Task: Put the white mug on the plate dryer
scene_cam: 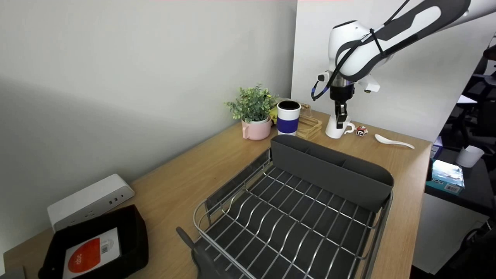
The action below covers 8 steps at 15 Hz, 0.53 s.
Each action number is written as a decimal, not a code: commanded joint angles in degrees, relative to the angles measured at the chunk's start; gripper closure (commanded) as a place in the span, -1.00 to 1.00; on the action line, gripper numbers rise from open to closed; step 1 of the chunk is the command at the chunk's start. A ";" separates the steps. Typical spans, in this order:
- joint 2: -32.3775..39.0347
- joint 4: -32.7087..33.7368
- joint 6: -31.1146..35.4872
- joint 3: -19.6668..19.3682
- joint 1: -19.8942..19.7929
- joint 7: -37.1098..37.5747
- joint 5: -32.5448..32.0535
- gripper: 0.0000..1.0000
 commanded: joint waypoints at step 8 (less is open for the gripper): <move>-7.11 -9.37 9.82 -0.36 3.28 6.72 -9.49 0.99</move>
